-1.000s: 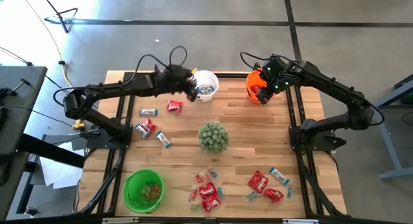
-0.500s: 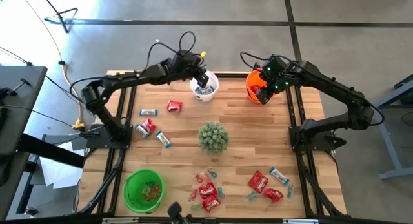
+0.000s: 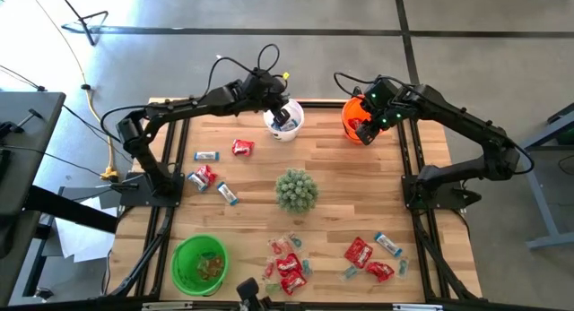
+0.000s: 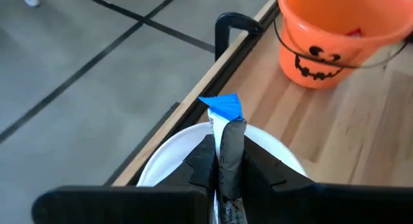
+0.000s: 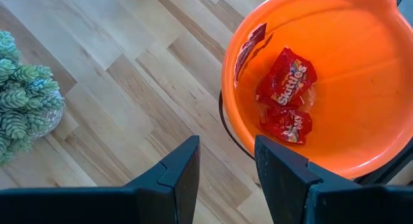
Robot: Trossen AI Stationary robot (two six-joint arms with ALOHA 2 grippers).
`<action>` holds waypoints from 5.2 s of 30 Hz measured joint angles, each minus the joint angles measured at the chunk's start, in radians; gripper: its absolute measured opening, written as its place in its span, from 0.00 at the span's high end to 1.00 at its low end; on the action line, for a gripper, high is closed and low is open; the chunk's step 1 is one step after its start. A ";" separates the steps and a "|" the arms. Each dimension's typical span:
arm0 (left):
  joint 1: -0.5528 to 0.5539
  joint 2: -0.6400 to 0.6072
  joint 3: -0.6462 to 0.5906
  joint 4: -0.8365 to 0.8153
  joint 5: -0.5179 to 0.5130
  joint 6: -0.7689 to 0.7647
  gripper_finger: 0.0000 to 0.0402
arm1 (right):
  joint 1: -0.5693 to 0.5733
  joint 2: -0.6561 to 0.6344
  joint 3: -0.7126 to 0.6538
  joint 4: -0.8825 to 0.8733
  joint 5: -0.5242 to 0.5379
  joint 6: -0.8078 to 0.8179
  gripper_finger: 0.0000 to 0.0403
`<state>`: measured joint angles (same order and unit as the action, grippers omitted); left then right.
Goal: Sort candy
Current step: Put the white chocolate into the white bucket
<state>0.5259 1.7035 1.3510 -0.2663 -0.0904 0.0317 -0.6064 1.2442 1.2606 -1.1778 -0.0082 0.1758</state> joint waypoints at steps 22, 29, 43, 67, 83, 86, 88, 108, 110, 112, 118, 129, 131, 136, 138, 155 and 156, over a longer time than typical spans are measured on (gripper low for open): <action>0.020 0.002 0.000 0.004 0.038 -0.139 0.91 | 0.000 0.000 0.000 -0.001 0.041 0.003 0.64; 0.017 0.002 0.000 0.011 0.036 -0.213 0.91 | 0.000 0.000 0.000 0.008 0.039 0.006 0.64; 0.011 -0.014 -0.001 -0.031 0.017 -0.226 0.89 | 0.000 0.000 0.000 0.024 0.038 0.007 0.64; -0.004 -0.051 -0.001 -0.238 0.087 -0.244 0.72 | 0.000 0.000 0.000 0.025 0.038 0.007 0.64; -0.149 -0.066 -0.014 -0.995 -0.056 -0.403 0.76 | 0.000 0.000 0.000 0.027 0.038 0.007 0.64; -0.199 -0.071 -0.074 -1.021 -0.036 -0.490 0.76 | 0.000 0.000 0.000 0.027 0.038 0.006 0.64; -0.239 -0.077 -0.121 -1.011 -0.022 -0.555 0.76 | 0.000 0.000 0.000 0.028 0.038 0.007 0.64; -0.594 -0.130 -0.413 -0.711 0.002 -1.619 0.76 | 0.000 0.000 0.000 0.038 0.038 0.006 0.64; -0.636 -0.130 -0.416 -0.682 0.002 -1.723 0.76 | 0.000 0.000 0.000 0.038 0.038 0.006 0.64; -0.673 -0.130 -0.417 -0.682 0.000 -1.813 0.76 | 0.000 0.000 0.000 0.038 0.038 0.007 0.64; -0.755 -0.130 -0.417 -0.710 -0.024 -2.024 0.76 | 0.000 0.000 0.000 0.038 0.038 0.007 0.64; -0.750 -0.130 -0.497 -0.637 -0.056 -2.106 0.76 | 0.000 0.000 0.000 0.038 0.038 0.006 0.64; -0.739 -0.130 -0.522 -0.593 -0.066 -2.100 0.76 | 0.000 0.000 0.000 0.038 0.038 0.006 0.64; -0.718 -0.134 -0.581 -0.488 -0.087 -2.096 0.76 | 0.000 0.000 0.000 0.038 0.039 0.007 0.64; -0.716 -0.134 -0.587 -0.483 -0.086 -2.081 0.76 | 0.000 0.000 0.000 0.038 0.038 0.007 0.64; -0.716 -0.131 -0.583 -0.502 -0.088 -2.016 0.99 | 0.000 0.000 0.000 0.038 0.038 0.007 0.64; -0.716 -0.131 -0.576 -0.506 -0.090 -2.009 0.99 | 0.000 0.000 0.000 0.038 0.038 0.006 0.64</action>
<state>-0.1902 1.5727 0.7752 -0.7726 -0.1799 -1.9778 -0.6064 1.2442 1.2606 -1.1397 0.0299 0.1822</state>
